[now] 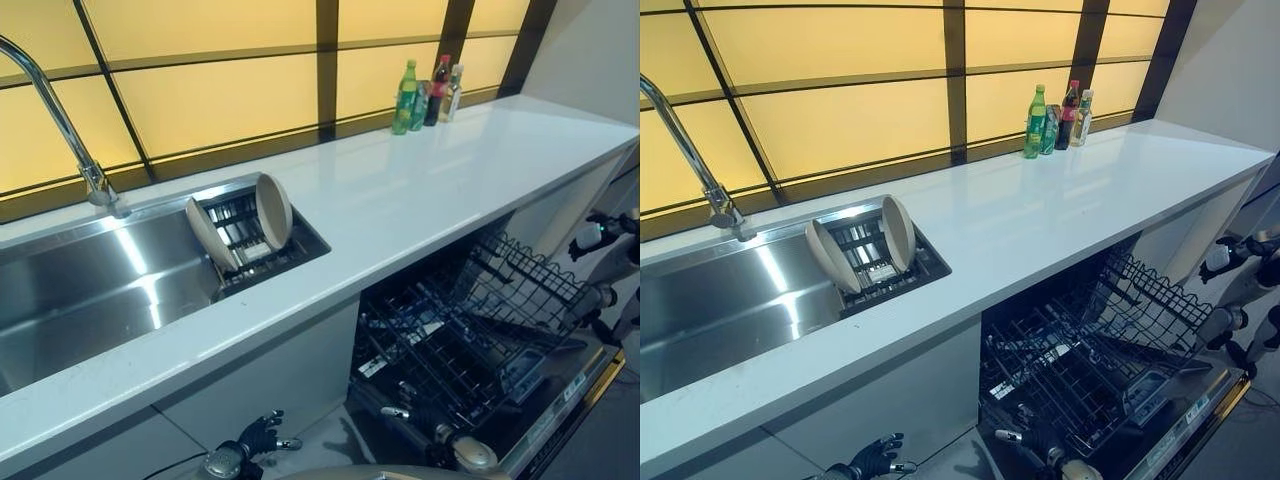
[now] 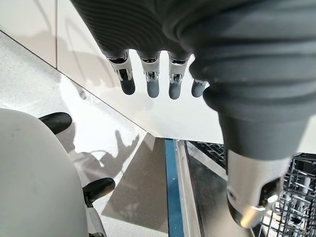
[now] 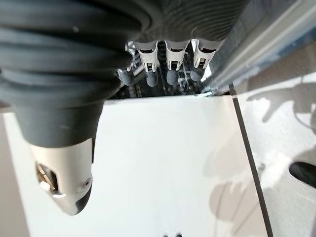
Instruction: Pick up plates and place into dishwasher.
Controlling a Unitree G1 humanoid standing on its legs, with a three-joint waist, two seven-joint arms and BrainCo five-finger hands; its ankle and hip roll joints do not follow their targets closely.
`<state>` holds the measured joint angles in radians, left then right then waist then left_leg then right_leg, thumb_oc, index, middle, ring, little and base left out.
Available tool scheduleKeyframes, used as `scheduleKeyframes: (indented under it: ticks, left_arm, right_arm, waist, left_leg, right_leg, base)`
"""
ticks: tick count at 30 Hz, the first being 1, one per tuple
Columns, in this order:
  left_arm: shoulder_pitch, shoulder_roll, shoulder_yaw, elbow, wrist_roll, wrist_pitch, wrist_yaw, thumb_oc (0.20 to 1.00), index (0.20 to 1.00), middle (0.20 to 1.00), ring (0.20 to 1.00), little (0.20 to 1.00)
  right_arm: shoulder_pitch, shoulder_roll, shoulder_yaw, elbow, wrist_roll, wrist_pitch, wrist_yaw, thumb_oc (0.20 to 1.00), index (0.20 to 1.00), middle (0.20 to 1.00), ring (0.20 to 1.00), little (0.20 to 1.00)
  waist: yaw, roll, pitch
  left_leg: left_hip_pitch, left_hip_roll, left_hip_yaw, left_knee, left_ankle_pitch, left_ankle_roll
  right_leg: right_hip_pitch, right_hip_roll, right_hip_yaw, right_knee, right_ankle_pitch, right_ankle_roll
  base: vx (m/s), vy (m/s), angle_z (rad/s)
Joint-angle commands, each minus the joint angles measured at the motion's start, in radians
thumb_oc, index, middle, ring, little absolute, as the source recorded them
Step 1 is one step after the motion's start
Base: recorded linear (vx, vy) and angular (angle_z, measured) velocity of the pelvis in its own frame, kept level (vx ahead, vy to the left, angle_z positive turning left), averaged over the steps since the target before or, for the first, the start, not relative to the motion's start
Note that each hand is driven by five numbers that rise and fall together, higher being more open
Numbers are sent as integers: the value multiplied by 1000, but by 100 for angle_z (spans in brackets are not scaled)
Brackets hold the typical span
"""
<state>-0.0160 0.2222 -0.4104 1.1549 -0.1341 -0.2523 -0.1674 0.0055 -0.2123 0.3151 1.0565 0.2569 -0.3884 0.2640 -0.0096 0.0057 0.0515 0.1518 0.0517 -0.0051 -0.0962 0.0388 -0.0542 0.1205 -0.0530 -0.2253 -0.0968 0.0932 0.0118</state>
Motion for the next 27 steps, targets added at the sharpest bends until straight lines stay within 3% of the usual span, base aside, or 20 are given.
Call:
scheduleKeyframes:
  ticks: [1,5,11,16,19,22,24,27]
  left_arm:
    - [-74,-11,-25,-60,-63,-63,-30,1000,1000,1000,1000,1000]
    - [-62,4,-1,-186,-179,-59,-131,1000,1000,1000,1000,1000]
    - [-69,98,-13,-520,-384,-80,-311,1000,1000,1000,1000,1000]
    - [-86,160,11,-835,-500,-23,-472,1000,1000,1000,1000,1000]
    - [-114,197,60,-975,-632,-54,-558,1000,1000,1000,1000,1000]
    - [-165,214,177,-1150,-819,16,-580,1000,1000,1000,1000,1000]
    - [-208,206,262,-1233,-894,33,-540,1000,1000,1000,1000,1000]
    - [-256,205,329,-1277,-929,-15,-473,1000,1000,1000,1000,1000]
  right_arm:
    - [-82,-20,19,-88,22,-85,-22,1000,1000,1000,1000,1000]
    - [-73,-31,11,-202,54,-59,1,1000,1000,1000,1000,1000]
    - [-76,-86,-7,-357,160,-14,59,1000,1000,1000,1000,1000]
    - [-70,-103,-25,-416,143,7,-6,1000,1000,1000,1000,1000]
    - [-68,-108,-36,-403,147,0,-19,1000,1000,1000,1000,1000]
    - [-50,-96,-47,-385,140,-13,-20,1000,1000,1000,1000,1000]
    - [-33,-80,-50,-366,118,-26,-16,1000,1000,1000,1000,1000]
    - [-9,-68,-48,-352,95,-38,-6,1000,1000,1000,1000,1000]
  waist:
    - [18,23,100]
    - [18,26,108]
    - [28,36,115]
    - [32,43,117]
    - [37,47,115]
    - [42,45,103]
    - [42,41,92]
    - [38,35,80]
  left_leg:
    - [-29,-12,20,44,-73,15]
    - [-26,-8,19,40,-73,10]
    - [-32,0,15,28,-64,10]
    - [-36,5,13,21,-57,9]
    - [-34,6,11,14,-54,8]
    - [-31,7,10,9,-58,6]
    - [-31,8,10,9,-61,1]
    - [-30,8,7,9,-62,-4]
  right_leg:
    - [23,-56,24,63,-131,69]
    - [26,-58,23,62,-131,71]
    - [24,-58,14,53,-125,70]
    - [24,-60,10,47,-120,71]
    - [29,-61,8,41,-118,71]
    - [40,-64,3,28,-118,75]
    - [46,-64,7,24,-120,78]
    - [51,-62,9,19,-122,81]
  base:
    - [0,0,0]
    - [0,0,0]
    - [-33,-20,3]
    - [-5,-2,2]
    - [0,0,0]
    - [21,0,3]
    - [42,0,9]
    - [33,-6,5]
